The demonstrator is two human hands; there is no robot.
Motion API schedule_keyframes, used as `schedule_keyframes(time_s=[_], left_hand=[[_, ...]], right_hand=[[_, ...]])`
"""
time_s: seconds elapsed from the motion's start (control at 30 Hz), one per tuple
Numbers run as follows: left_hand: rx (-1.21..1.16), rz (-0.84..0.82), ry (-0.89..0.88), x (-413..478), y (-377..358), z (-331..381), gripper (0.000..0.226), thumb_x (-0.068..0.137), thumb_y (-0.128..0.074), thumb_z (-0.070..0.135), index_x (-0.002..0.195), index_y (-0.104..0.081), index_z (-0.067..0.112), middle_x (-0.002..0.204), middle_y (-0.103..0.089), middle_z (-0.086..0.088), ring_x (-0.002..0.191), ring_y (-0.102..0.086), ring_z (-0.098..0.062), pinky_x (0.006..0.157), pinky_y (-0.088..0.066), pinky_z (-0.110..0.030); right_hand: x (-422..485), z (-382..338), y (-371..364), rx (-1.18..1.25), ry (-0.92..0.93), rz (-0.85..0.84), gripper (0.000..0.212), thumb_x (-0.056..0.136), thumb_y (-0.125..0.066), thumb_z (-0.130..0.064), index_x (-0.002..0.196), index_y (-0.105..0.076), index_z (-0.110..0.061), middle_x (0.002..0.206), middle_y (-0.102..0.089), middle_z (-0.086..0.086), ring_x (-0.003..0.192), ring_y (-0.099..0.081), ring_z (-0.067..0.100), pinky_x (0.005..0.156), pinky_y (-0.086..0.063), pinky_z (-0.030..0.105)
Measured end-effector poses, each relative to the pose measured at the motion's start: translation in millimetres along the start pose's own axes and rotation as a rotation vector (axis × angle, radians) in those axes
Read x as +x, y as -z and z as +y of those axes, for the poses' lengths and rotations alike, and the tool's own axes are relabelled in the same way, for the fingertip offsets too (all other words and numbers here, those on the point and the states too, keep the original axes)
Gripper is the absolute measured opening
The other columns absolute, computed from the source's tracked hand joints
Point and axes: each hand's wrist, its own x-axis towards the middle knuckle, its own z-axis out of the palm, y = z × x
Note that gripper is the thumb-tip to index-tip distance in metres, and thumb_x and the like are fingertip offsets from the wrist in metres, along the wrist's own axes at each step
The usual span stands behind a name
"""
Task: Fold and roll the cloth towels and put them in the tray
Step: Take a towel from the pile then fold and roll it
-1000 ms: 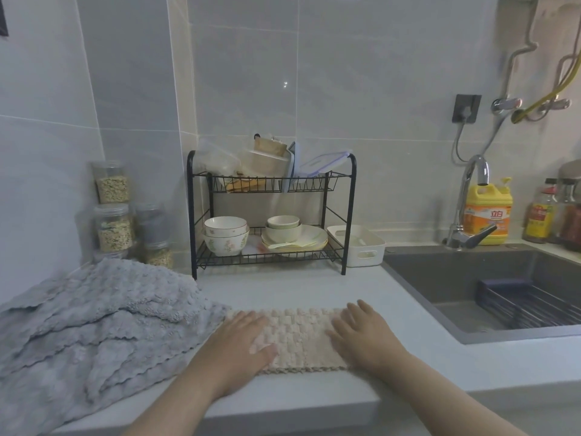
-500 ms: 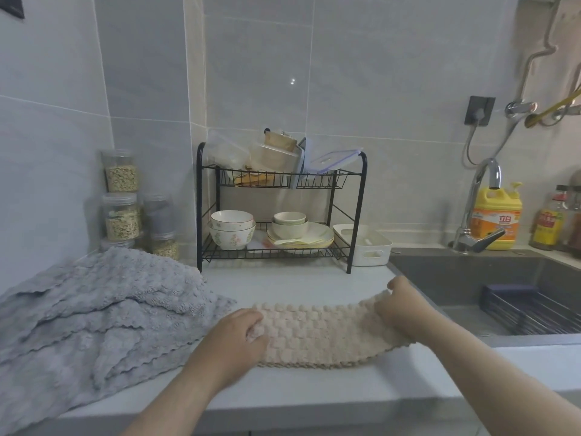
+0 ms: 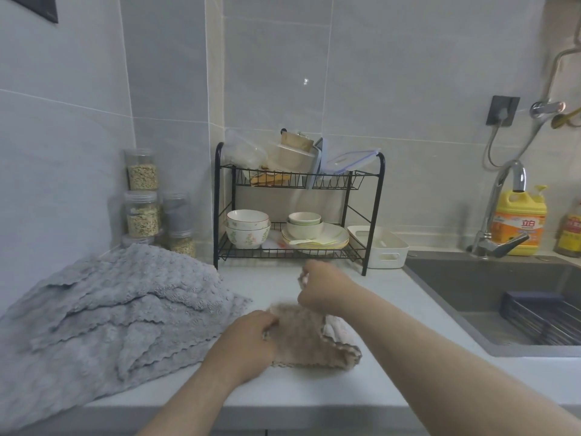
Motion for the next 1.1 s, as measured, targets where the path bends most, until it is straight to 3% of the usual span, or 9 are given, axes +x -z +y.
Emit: schedule_keyframes(time_s=[0.1,0.2,0.33,0.43,0.57,0.7,0.9,1.0,1.1], left_hand=[[-0.045,0.004,0.034,0.0,1.2,0.7,0.036,0.067,-0.051,0.029,0.1,-0.065,0.031,0.096,-0.066,0.016,0.089,-0.061,-0.004,0.083,-0.052,-0.031],[-0.119,0.013,0.031,-3.0,1.9,1.8,0.025,0.069,-0.055,0.026,0.088,-0.062,0.041,0.083,-0.067,0.018,0.08,-0.061,0.0,0.076,-0.053,-0.03],[-0.129,-0.008,-0.028,-5.1,5.3,2.6,0.065,0.074,-0.052,0.023,0.128,-0.038,0.056,0.113,-0.058,0.03,0.104,-0.055,0.001,0.09,-0.048,-0.028],[-0.08,-0.038,-0.077,-3.4,4.9,-0.8,0.072,0.075,-0.05,0.017,0.137,-0.035,0.051,0.142,-0.038,0.03,0.126,-0.045,-0.001,0.108,-0.038,-0.028],[-0.037,-0.039,-0.092,-0.1,3.2,-1.7,0.051,0.082,-0.049,0.019,0.125,-0.056,0.045,0.146,-0.039,0.025,0.132,-0.041,-0.003,0.111,-0.035,-0.031],[-0.068,-0.051,-0.088,-1.3,2.3,-0.4,0.033,0.087,-0.052,0.032,0.111,-0.062,0.052,0.117,-0.063,0.027,0.104,-0.058,0.002,0.093,-0.05,-0.031],[-0.037,-0.012,-0.075,-8.1,1.6,4.5,0.041,0.088,-0.055,0.017,0.118,-0.063,0.044,0.119,-0.065,0.016,0.1,-0.061,-0.004,0.081,-0.046,-0.018],[-0.057,-0.022,-0.067,-8.1,2.0,6.1,0.036,0.086,-0.053,0.013,0.107,-0.069,0.037,0.105,-0.069,0.013,0.09,-0.063,-0.007,0.078,-0.051,-0.025],[-0.069,-0.026,-0.035,-6.6,1.8,3.0,0.036,0.08,-0.05,0.006,0.099,-0.062,0.034,0.099,-0.062,0.012,0.087,-0.058,-0.007,0.08,-0.052,-0.032]], right_hand=[[11.4,-10.9,-22.1,-0.027,0.003,-0.07,0.007,0.082,-0.049,-0.012,0.088,-0.046,-0.013,0.1,-0.057,0.007,0.086,-0.05,0.023,0.069,-0.044,0.028],[13.2,-14.5,-38.5,0.024,-0.018,-0.112,0.012,0.085,-0.05,-0.014,0.081,-0.038,-0.014,0.08,-0.046,0.001,0.082,-0.048,0.023,0.066,-0.044,0.03],[7.5,-8.8,-47.3,0.261,-0.03,-0.085,0.041,0.086,-0.05,-0.022,0.126,-0.048,-0.014,0.111,-0.062,0.01,0.087,-0.061,0.027,0.071,-0.048,0.029],[-13.0,16.0,-33.0,0.488,0.016,0.07,0.038,0.084,-0.05,-0.009,0.121,-0.057,-0.018,0.109,-0.063,0.0,0.079,-0.059,0.014,0.071,-0.05,0.027],[-64.7,74.5,-26.3,0.153,0.08,0.065,0.04,0.083,-0.06,-0.024,0.122,-0.054,-0.031,0.109,-0.052,-0.012,0.087,-0.052,0.001,0.072,-0.037,0.013],[-73.4,82.0,-46.9,0.042,0.114,0.062,0.056,0.082,-0.058,-0.049,0.134,-0.043,-0.032,0.117,-0.049,-0.007,0.105,-0.05,0.011,0.087,-0.035,0.02],[-73.1,80.8,-51.4,0.073,0.085,0.183,0.05,0.083,-0.047,-0.018,0.131,-0.047,-0.03,0.117,-0.055,-0.004,0.103,-0.053,0.013,0.085,-0.04,0.022],[-72.5,81.8,-54.1,-0.096,0.185,0.13,0.053,0.087,-0.041,-0.02,0.139,-0.042,-0.032,0.135,-0.044,-0.006,0.125,-0.042,0.017,0.099,-0.037,0.024],[-68.0,84.1,-56.8,-0.291,0.256,0.044,0.05,0.091,-0.036,-0.026,0.14,-0.035,-0.032,0.145,-0.033,-0.001,0.126,-0.035,0.024,0.105,-0.032,0.03]])
